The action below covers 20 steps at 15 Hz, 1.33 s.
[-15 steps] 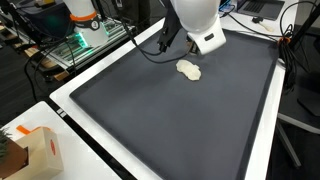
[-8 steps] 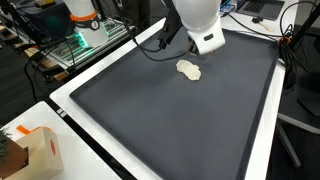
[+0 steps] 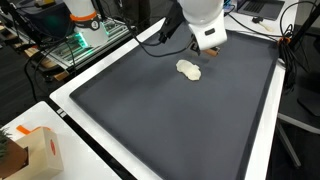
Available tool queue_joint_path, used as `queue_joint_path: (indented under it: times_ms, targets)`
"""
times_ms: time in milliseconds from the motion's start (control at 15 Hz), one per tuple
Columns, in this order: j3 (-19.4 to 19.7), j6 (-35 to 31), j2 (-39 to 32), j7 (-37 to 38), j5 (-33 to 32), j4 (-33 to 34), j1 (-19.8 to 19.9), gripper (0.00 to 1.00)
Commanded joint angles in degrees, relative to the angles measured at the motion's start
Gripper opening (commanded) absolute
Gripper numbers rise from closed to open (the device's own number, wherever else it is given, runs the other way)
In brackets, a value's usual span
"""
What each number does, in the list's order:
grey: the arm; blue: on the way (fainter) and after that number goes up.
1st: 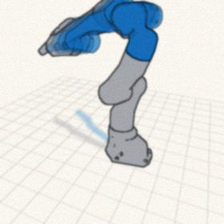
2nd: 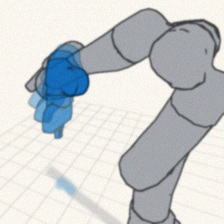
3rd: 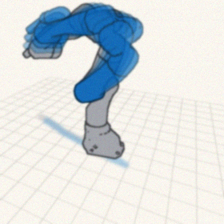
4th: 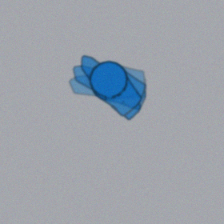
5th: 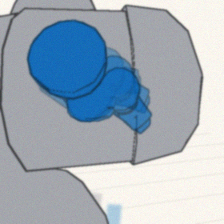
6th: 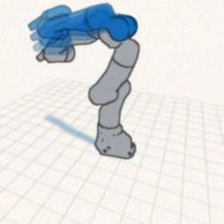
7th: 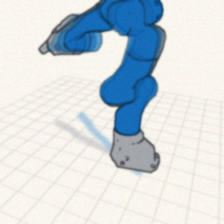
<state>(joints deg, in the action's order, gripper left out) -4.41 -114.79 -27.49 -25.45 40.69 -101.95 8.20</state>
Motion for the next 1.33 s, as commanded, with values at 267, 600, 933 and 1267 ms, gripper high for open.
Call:
queue_joint_path:
  times_ms: [267,600,933,1267]
  targets:
    - [1.9,-2.2,4.5,7.5,-5.3,-1.7,-1.9,0.19]
    - [2.4,-3.2,6.9,12.8,-11.9,-1.9,-2.9,0.19]
    - [2.8,-2.5,8.9,16.6,-19.5,-1.6,-4.0,0.19]
    - [2.6,-1.0,10.6,16.1,-25.1,-1.1,-4.6,0.19]
